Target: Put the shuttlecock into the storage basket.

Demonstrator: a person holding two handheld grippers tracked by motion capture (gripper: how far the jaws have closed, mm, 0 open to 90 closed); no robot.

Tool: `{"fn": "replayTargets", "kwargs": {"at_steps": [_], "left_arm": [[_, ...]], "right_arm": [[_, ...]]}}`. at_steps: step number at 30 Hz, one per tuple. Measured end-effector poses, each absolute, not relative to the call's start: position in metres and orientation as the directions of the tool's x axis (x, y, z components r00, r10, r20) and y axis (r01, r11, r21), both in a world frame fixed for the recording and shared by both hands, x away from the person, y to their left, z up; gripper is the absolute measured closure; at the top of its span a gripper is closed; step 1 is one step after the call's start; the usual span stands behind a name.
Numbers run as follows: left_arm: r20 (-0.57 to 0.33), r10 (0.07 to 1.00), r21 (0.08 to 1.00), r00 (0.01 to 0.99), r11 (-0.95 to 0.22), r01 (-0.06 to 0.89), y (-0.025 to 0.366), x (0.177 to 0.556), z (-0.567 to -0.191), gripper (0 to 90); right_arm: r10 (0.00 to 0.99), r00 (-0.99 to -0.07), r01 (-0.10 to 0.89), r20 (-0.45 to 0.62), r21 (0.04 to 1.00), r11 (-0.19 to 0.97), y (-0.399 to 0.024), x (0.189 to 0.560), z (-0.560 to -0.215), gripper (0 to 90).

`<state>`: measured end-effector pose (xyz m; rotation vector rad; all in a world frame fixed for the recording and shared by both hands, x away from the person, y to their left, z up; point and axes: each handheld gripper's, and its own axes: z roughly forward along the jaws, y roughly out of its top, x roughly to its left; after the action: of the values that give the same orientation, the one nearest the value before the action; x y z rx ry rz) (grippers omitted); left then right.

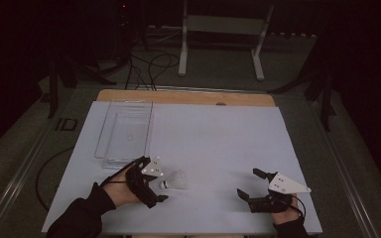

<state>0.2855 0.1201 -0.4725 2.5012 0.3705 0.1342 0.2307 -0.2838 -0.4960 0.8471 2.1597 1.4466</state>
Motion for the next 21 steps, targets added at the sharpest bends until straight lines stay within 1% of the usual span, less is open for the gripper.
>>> {"fn": "replayTargets", "kwargs": {"at_steps": [4, 5, 7, 10, 11, 12, 18, 20, 21], "left_arm": [[0.008, 0.295, 0.574, 0.955, -0.784, 0.237, 0.118, 0.287, -0.475, 4.6], [-0.004, 0.299, 0.57, 0.954, -0.783, 0.247, 0.117, 0.289, -0.477, 6.6], [-0.016, 0.295, 0.556, 0.956, -0.791, 0.253, 0.117, 0.291, -0.48, 7.2], [-0.019, 0.297, 0.549, 0.955, -0.795, 0.258, 0.117, 0.292, -0.482, 11.2], [-0.022, 0.298, 0.536, 0.954, -0.802, 0.263, 0.116, 0.293, -0.484, 11.2], [-0.021, 0.295, 0.53, 0.955, -0.807, 0.26, 0.116, 0.293, -0.484, 14.2], [-0.032, 0.294, 0.492, 0.955, -0.827, 0.271, 0.113, 0.295, -0.488, 21.0], [-0.039, 0.289, 0.477, 0.956, -0.835, 0.272, 0.112, 0.295, -0.489, 26.3], [-0.038, 0.288, 0.474, 0.957, -0.838, 0.271, 0.111, 0.296, -0.489, 27.5]], "right_arm": [[0.679, -0.734, 0.261, 0.001, 0.924, 0.28, -0.284, 0.231, -0.496, 8.9], [0.678, -0.735, 0.261, 0.005, 0.925, 0.277, -0.284, 0.231, -0.496, 8.9], [0.679, -0.735, 0.259, 0.001, 0.924, 0.28, -0.284, 0.231, -0.496, 8.9], [0.678, -0.735, 0.26, 0.002, 0.924, 0.279, -0.284, 0.231, -0.496, 8.9], [0.68, -0.734, 0.262, 0.001, 0.923, 0.281, -0.284, 0.231, -0.496, 8.9], [0.679, -0.734, 0.264, 0.002, 0.922, 0.282, -0.284, 0.231, -0.496, 8.9], [0.679, -0.735, 0.264, 0.001, 0.922, 0.284, -0.283, 0.231, -0.496, 8.9], [0.678, -0.735, 0.266, 0.003, 0.921, 0.284, -0.283, 0.231, -0.496, 8.9], [0.678, -0.735, 0.266, 0.003, 0.921, 0.284, -0.283, 0.231, -0.496, 8.9]]}}
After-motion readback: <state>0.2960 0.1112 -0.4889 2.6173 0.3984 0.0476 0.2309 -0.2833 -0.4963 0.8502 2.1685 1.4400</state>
